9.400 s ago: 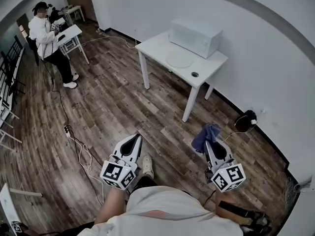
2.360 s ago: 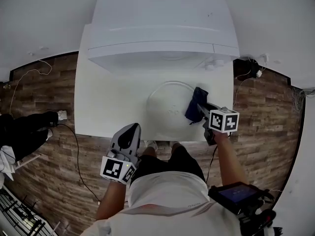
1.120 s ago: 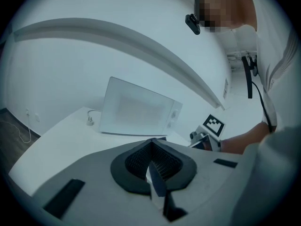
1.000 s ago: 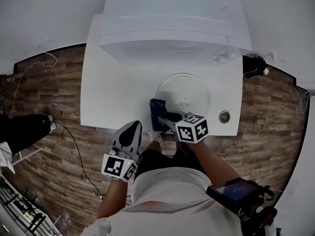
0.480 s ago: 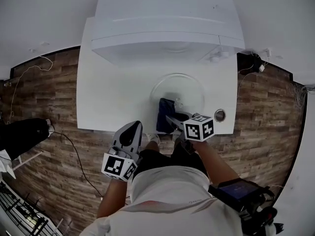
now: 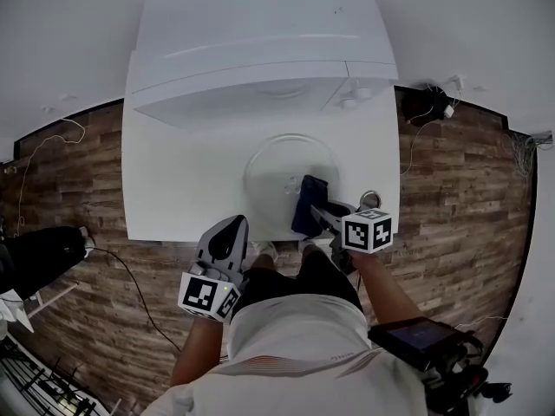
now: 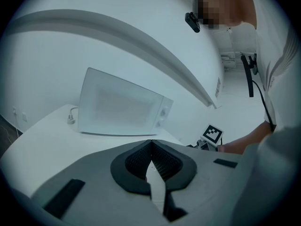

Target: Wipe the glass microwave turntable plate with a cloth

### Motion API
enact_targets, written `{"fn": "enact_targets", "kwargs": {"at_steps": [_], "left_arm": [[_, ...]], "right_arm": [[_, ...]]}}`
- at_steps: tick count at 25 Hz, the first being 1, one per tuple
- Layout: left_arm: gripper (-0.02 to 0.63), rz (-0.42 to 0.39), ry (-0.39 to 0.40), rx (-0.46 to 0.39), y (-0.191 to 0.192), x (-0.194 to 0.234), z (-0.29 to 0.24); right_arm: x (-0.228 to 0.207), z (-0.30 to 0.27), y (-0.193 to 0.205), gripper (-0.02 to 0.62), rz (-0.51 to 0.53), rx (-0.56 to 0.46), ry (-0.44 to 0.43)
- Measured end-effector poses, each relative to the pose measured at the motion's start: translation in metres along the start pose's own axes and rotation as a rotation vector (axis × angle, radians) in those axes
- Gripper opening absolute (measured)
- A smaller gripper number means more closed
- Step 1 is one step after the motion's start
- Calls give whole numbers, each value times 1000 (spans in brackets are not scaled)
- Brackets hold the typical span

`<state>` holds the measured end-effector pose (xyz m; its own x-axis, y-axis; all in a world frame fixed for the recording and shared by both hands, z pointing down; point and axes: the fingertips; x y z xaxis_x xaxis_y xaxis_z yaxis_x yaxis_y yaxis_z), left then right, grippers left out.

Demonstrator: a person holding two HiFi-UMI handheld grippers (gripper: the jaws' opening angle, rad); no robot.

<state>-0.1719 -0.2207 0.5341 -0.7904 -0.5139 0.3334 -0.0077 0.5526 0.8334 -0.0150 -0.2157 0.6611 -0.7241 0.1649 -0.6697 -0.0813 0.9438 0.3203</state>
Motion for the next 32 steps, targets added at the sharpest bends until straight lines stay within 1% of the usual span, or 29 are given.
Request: {"fn": "enact_targets", "kwargs": {"at_steps": [8,13,16,19,23,26,29,32], "left_arm": [[11,0,30,32,7,-18,-13],[11,-12,48,26,4,-28,-16],[11,-14,52,27,4,-31,-16],[11,-20,65,17,2,-37,-12],[11,-42,85,2,-5,-42,4],[11,-67,97,-15,-12,-36,20],[11,-74,109,-49,-26,-28,37],[11,-85,131,-86,-40,-30,54]], "right_arm": [[-38,35,2,61,-62,-56,53],[-49,50,3,61,-81,-77,74],[-48,50,7,61,-65,-71,84],[-32,48,11,61,-10,-84,85],[5,48,6,61,42,-175,55],[37,53,-5,61,101,-265,40],[71,75,-22,61,163,-388,39],[101,111,-35,61,231,-499,93]]}}
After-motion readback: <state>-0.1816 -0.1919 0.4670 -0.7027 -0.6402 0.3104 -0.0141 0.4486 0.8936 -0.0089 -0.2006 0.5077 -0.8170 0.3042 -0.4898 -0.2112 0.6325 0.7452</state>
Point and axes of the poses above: the fingertips, and each gripper's own axes: z backward along the fingers, x to its left, y out of its underside, and after that the axes turned 6 degrees about x, right-handed
